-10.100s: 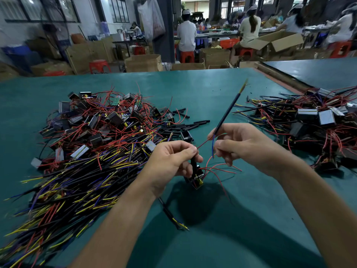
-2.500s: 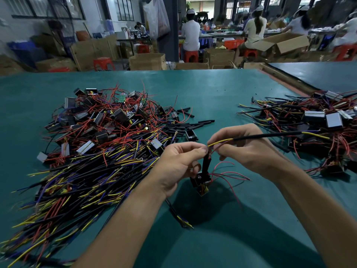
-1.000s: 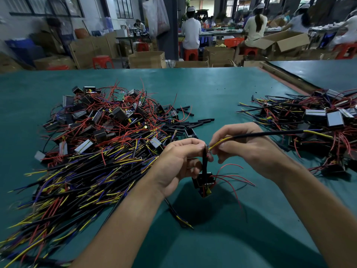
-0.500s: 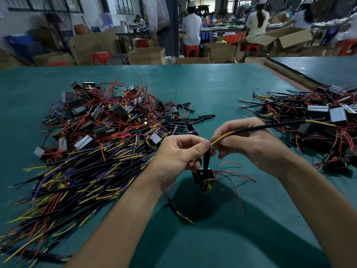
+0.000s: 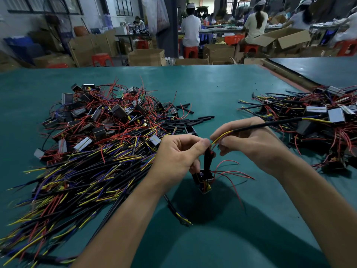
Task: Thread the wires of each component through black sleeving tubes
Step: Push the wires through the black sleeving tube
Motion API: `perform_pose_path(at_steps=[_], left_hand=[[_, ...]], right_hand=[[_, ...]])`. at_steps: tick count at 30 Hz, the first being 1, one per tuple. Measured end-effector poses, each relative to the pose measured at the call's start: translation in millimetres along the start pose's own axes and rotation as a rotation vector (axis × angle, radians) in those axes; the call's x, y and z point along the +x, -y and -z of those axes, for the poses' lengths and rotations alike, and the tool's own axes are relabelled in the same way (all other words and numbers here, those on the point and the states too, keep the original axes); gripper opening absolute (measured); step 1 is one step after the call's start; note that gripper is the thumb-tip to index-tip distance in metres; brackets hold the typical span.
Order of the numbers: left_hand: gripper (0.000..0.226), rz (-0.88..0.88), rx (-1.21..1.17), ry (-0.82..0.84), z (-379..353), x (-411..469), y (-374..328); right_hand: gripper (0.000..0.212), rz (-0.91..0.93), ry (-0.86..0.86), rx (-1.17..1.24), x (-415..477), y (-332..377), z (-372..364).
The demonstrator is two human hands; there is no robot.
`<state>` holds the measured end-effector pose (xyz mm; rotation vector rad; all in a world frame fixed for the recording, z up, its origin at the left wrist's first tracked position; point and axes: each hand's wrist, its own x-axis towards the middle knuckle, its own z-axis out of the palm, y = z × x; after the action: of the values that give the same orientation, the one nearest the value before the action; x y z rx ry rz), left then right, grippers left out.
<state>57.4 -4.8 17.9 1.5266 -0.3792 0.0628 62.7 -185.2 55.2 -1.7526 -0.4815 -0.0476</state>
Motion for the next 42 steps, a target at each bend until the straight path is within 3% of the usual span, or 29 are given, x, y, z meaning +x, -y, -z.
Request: perform_pose_path(at_steps=[10, 15, 19, 23, 26, 42], left_hand=[[0.017, 0.012, -0.053, 0.001, 0, 1, -1], [0.012, 0.010, -0.025, 0.028, -1, 0, 0], [0.015, -0.046, 0.102, 0.000, -2, 0, 3], [0.007, -0.234, 0.458, -0.105, -3, -3, 6], [0.004, -0.343, 0.590, -0.214, -3, -4, 8], [0.006, -0.514, 0.713, -0.294, -4, -6, 7]], right_hand=[[0.032, 0.007, 0.001, 0.016, 0, 0, 0], [0.016, -0.069, 0.125, 0.191, -2, 1, 2], [0.015, -0.058, 0.130, 0.150, -2, 1, 5], [0.028, -0.045, 0.074, 0.071, -1, -1, 3], [0.018, -0.052, 0.039, 0.047, -1, 0, -1], [0.022, -0.157, -0.041, 0.042, 1, 1, -7]])
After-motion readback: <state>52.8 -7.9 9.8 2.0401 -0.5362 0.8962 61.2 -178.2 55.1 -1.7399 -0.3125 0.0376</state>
